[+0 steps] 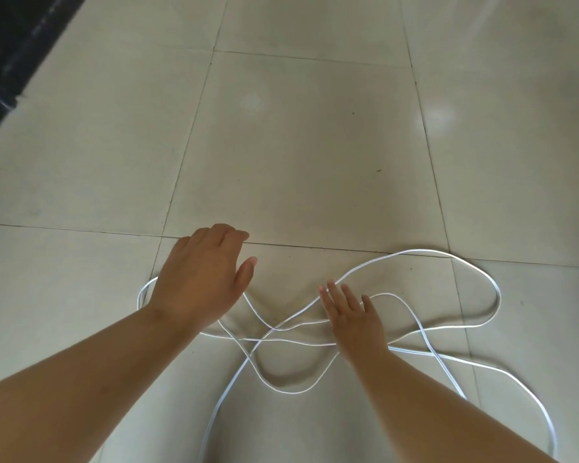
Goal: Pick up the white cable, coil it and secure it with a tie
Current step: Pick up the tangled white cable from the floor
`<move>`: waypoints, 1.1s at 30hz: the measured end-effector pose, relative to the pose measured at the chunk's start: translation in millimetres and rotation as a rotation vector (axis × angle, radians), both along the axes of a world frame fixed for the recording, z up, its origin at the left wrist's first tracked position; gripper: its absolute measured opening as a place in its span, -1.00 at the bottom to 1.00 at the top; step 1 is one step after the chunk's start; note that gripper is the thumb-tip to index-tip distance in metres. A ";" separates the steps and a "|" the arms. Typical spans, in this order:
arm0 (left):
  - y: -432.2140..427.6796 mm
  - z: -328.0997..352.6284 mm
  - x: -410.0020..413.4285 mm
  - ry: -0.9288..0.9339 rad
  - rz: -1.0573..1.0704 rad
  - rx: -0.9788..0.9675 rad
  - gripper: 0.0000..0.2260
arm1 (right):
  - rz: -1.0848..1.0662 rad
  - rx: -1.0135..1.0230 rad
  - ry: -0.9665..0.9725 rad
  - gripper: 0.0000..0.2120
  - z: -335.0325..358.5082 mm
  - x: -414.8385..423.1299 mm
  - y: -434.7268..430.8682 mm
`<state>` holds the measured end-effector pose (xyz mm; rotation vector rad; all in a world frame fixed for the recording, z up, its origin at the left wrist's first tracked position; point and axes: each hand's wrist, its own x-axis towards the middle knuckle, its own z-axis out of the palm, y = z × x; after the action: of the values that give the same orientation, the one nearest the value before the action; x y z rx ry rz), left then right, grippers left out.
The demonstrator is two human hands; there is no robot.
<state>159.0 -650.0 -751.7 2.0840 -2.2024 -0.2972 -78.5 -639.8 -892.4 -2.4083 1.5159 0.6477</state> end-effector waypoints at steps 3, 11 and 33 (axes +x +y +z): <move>2.7 -0.2 3.2 0.014 0.000 -0.015 -0.69 | 0.039 0.017 0.037 -0.36 -5.5 2.4 -9.1; 6.8 -0.6 7.6 -0.011 -0.016 -0.046 -0.70 | 0.004 0.003 -0.090 -0.78 6.5 8.1 -10.1; -19.7 104.9 -4.2 -0.092 0.010 -0.018 -0.72 | -0.121 -0.166 -0.074 -0.76 169.1 1.6 -40.3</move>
<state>154.8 -669.7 -646.8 2.1399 -2.2354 -0.1827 -76.9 -680.1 -723.3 -2.4037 1.7309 0.4175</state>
